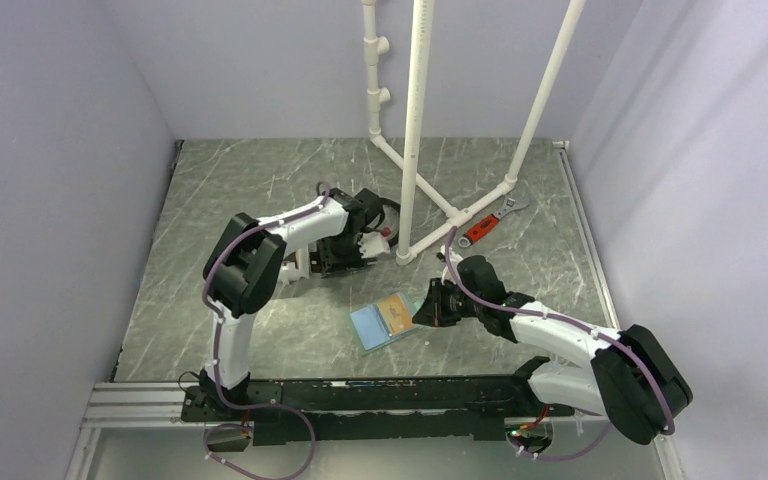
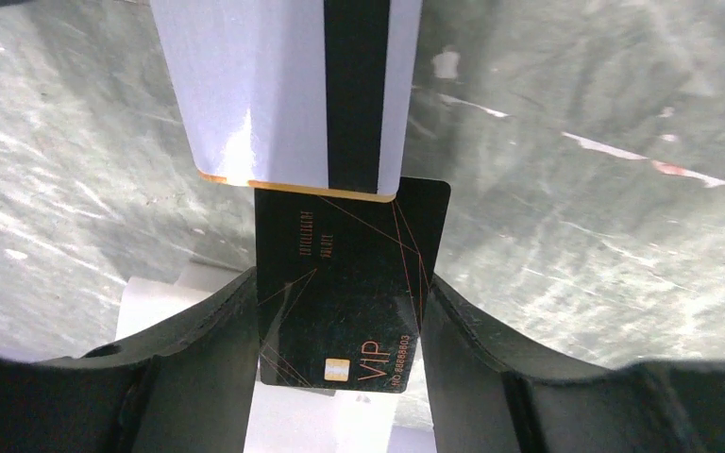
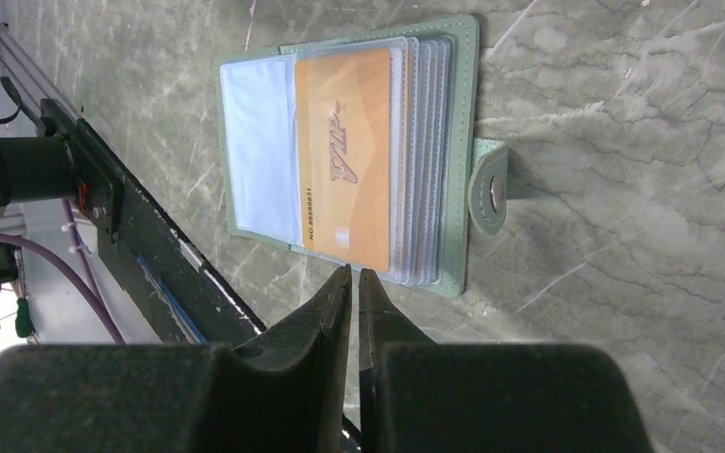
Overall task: Put the credit cards into the card holder
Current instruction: Pick up the credit card from the center of the board, then insert the credit card into the card holder.
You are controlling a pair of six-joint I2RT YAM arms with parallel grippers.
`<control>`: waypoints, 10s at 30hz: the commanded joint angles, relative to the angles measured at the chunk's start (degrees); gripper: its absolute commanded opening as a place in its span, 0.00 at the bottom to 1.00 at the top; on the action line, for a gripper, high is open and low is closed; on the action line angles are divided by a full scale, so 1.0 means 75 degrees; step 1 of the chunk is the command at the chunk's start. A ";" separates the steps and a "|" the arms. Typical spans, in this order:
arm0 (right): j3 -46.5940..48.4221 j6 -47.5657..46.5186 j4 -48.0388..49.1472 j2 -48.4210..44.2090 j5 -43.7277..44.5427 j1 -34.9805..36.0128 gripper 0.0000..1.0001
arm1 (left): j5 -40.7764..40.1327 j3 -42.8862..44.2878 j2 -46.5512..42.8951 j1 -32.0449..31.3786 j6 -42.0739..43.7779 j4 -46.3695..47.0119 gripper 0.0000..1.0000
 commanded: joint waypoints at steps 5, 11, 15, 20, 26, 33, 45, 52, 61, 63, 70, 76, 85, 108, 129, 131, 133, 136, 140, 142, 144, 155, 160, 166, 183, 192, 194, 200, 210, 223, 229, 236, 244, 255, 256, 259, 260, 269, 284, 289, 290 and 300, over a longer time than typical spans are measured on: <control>0.0066 -0.0073 -0.0130 -0.0449 0.0177 0.0031 0.10 | 0.0054 0.0063 -0.1293 -0.0744 -0.1177 -0.0681 0.41; 0.0373 -0.0171 -0.0820 -0.0843 0.0371 0.0031 0.12 | 0.0338 -0.0612 -0.2537 -0.1327 -0.2410 -0.1287 0.40; 0.0498 -0.0152 -0.1126 -0.1106 0.0469 0.0031 0.14 | 0.0115 -0.1070 -0.3207 -0.1491 -0.3400 -0.1636 0.38; 0.0702 0.0214 -0.1222 -0.1454 -0.0110 0.0031 0.18 | 0.0896 -0.1711 -0.4442 -0.1824 -0.3846 -0.0220 0.31; 0.0702 0.2132 0.0267 -0.1821 -0.1298 0.0024 0.51 | 0.1407 -0.3341 -0.6026 -0.2742 -0.4893 0.3299 0.29; 0.0510 0.4120 0.1732 -0.2014 -0.0830 0.0037 0.63 | -0.0621 -0.3459 -0.5764 -0.3921 -0.6108 0.4090 0.28; 0.0550 0.3748 0.0790 -0.2512 0.0223 0.0238 0.49 | -0.1840 -0.3293 -0.5284 -0.4569 -0.6894 0.3896 0.28; 0.0600 0.3403 0.1081 -0.2453 -0.0189 0.0389 0.54 | -0.1574 -0.3155 -0.5050 -0.4569 -0.6945 0.3811 0.28; 0.0738 0.3049 0.1052 -0.1895 0.0053 0.0945 0.34 | -0.1306 -0.3167 -0.5241 -0.4569 -0.6983 0.4121 0.28; 0.0731 0.2971 0.0973 -0.1930 0.0022 0.0945 0.13 | -0.1155 -0.3220 -0.5304 -0.4554 -0.7065 0.4164 0.30; 0.1396 0.1025 0.0214 -0.1798 -0.1768 0.0508 0.00 | 0.3252 -0.3896 -0.6029 -0.2943 -0.8079 0.4577 0.87; 0.1409 0.0427 0.0409 -0.1608 -0.3298 0.0500 0.00 | 0.5381 -0.5045 -0.7172 -0.2137 -0.8377 0.5787 0.90; 0.1322 0.0526 0.0975 -0.1739 -0.4389 0.0510 0.00 | 0.6157 -0.5599 -0.7986 -0.1846 -0.8430 0.6176 0.52; -0.0062 0.3668 0.3852 -0.2457 -0.0370 0.1003 0.50 | 0.2915 -0.8115 -0.9330 -0.1620 -1.0898 1.1663 0.00; 0.0381 0.2977 0.1570 -0.2562 0.0571 0.0825 0.00 | 0.1284 -0.7697 -0.9542 -0.1574 -1.2382 0.8228 0.43; 0.0559 0.2257 0.0362 -0.2697 0.0628 0.0667 0.00 | 0.0438 -0.7209 -0.9650 -0.1556 -1.2870 0.6006 0.67; 0.0670 0.1742 -0.0346 -0.2710 0.0616 0.0642 0.00 | 0.0093 -0.6991 -0.9708 -0.1517 -1.3073 0.4680 0.73; 0.1093 0.0766 -0.1431 -0.2200 0.0442 0.0641 0.00 | 0.0221 -0.6968 -0.9569 -0.1478 -1.3255 0.3975 0.80; 0.1539 -0.0070 -0.1850 -0.1082 -0.0328 0.0641 0.00 | 0.0828 -0.6952 -0.8549 -0.1424 -1.3580 0.3800 0.83; 0.1736 -0.0232 -0.1966 -0.0580 -0.0432 0.0641 0.00 | 0.1149 -0.6849 -0.7897 -0.1406 -1.3607 0.3921 0.81; 0.1754 -0.0146 -0.1814 -0.0315 -0.0577 0.0630 0.00 | 0.1352 -0.6642 -0.7253 -0.1403 -1.3578 0.4057 0.79; 0.1649 -0.0233 -0.1542 0.0476 -0.0812 0.0629 0.00 | 0.1359 -0.5818 -0.4776 -0.1390 -1.3849 0.4130 0.74; 0.1672 -0.0467 -0.1355 0.0851 -0.0672 0.0628 0.00 | 0.1131 -0.5807 -0.4221 -0.1393 -1.4072 0.4022 0.67; 0.1613 -0.0553 -0.1227 0.1096 -0.0533 0.0629 0.00 | 0.0733 -0.5974 -0.4181 -0.1393 -1.4362 0.3967 0.56; 0.1100 -0.0400 0.0641 0.1923 -0.0989 0.0629 0.00 | 0.0769 -0.6047 -0.3775 -0.1401 -1.4274 0.4141 0.48; 0.0714 0.0162 0.2043 0.2454 -0.0980 0.0626 0.00 | 0.0905 -0.6117 -0.3756 -0.1426 -1.4303 0.4263 0.47; 0.0560 0.0337 0.2275 0.2417 -0.0822 0.0629 0.00 | 0.0929 -0.6139 -0.3756 -0.1468 -1.4325 0.4294 0.46; 0.0216 0.0899 0.2755 0.2353 -0.0576 0.0629 0.00 | 0.0952 -0.6184 -0.3739 -0.1511 -1.4338 0.4317 0.47; -0.0185 0.1830 0.3342 0.2323 -0.0455 0.0629 0.00 | 0.0877 -0.6687 -0.4530 -0.1545 -1.4541 0.4503 0.51; -0.0313 0.2084 0.3629 0.2444 -0.0406 0.0640 0.03 | 0.0788 -0.7846 -0.5840 -0.1544 -1.4919 0.5130 0.36; -0.0213 0.2400 0.3538 0.2547 -0.0429 0.0825 0.06 | 0.1091 -0.7718 -0.5298 -0.1542 -1.4819 0.5509 0.28; 0.0107 0.1964 0.2285 0.2146 0.0112 0.1098 0.28 | 0.1135 -0.7803 -0.5293 -0.1575 -1.4879 0.5620 0.26; 0.0773 0.0543 0.0064 0.1292 0.1200 0.1106 0.52 | 0.1059 -0.7960 -0.5582 -0.1590 -1.4848 0.5496 0.26; 0.1153 0.0139 -0.1199 0.0723 0.1477 0.1121 0.60 | 0.1552 -0.7941 -0.5478 -0.1587 -1.4415 0.6236 0.32; 0.1212 0.0081 -0.1337 0.0673 0.1532 0.1121 0.60 | 0.1599 -0.7949 -0.5522 -0.1591 -1.4409 0.6273 0.34; 0.1472 -0.0113 -0.1867 0.0513 0.1872 0.1110 0.61 | 0.1809 -0.7937 -0.5660 -0.1586 -1.4346 0.6276 0.40; 0.1552 -0.0187 -0.2018 0.0481 0.1986 0.1104 0.62 | 0.1939 -0.7915 -0.5676 -0.1584 -1.4319 0.6253 0.42; 0.1680 -0.0381 -0.1592 0.0737 0.1535 0.0606 0.53 | 0.2955 -0.7371 -0.5920 -0.1587 -1.3784 0.5501 0.45; 0.2134 -0.1231 -0.1216 0.1280 0.1516 0.0699 0.46 | 0.3408 -0.7915 -0.4428 -0.1582 -1.4607 0.7997 0.31; 0.2179 -0.1291 -0.0653 0.1889 0.1264 0.0699 0.41 | 0.3010 -0.7711 -0.4444 -0.1560 -1.4409 0.7443 0.31; 0.2168 -0.1291 -0.0581 0.1963 0.1287 0.0696 0.40 | 0.2999 -0.7708 -0.4409 -0.1556 -1.4392 0.7416 0.31; 0.1934 -0.1142 -0.0334 0.2293 0.0904 0.0923 0.28 | 0.2977 -0.7753 -0.4003 -0.1355 -1.4347 0.7715 0.28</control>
